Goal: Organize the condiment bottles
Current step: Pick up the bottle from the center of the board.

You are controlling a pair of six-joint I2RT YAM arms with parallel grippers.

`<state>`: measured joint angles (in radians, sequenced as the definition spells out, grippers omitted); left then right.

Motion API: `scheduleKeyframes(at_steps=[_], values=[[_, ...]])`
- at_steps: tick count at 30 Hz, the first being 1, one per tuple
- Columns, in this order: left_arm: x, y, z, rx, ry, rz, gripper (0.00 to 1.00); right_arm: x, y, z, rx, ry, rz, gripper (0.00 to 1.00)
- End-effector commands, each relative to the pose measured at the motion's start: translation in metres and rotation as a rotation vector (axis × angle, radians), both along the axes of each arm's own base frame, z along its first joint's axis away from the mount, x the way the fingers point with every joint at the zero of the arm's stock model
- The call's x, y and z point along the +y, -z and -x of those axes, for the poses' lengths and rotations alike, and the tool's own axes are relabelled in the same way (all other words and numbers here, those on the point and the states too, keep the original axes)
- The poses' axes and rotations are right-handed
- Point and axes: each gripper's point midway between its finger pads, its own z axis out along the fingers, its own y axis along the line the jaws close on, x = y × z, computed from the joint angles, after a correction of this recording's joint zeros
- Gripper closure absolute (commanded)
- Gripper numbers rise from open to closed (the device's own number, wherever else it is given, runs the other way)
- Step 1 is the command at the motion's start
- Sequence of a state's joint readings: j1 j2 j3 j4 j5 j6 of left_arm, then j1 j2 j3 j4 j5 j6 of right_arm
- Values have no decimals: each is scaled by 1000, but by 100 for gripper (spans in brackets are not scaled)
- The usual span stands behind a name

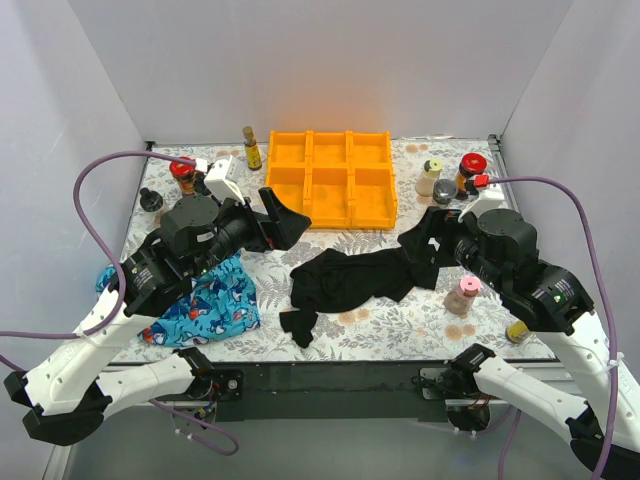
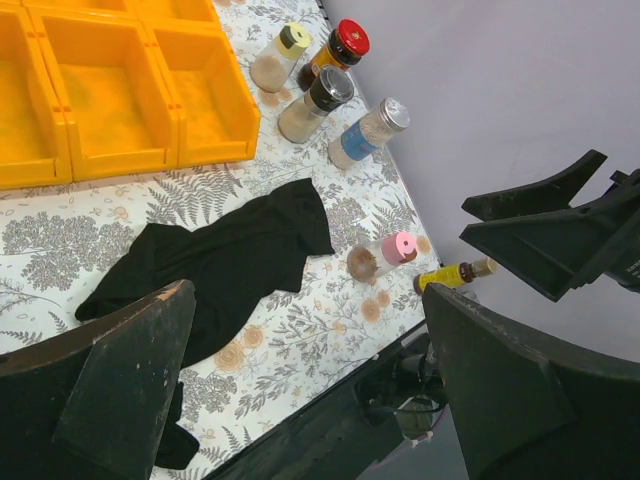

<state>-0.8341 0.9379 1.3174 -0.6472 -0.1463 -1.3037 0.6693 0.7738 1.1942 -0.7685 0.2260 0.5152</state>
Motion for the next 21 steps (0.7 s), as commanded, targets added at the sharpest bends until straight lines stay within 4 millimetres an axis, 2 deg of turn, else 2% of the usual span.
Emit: scheduleKeyframes(at_steps=[1,13,16,20,21], values=[[7,-13,5,-39,3,6,2,-2,0,-1,-7,16,-8,1],[8,-9,0,-62,-9,-15,2,-8,10,1,29,65,-30,2],[7,-8,-8,-97,-26,-33,2,-18,19,-1,67,143,-18,3],[-9,2,-13,-129,44,-103,2,-46,35,-2,142,300,67,6],[-12,5,-16,-137,57,-124,2,-58,37,-3,146,364,106,7]])
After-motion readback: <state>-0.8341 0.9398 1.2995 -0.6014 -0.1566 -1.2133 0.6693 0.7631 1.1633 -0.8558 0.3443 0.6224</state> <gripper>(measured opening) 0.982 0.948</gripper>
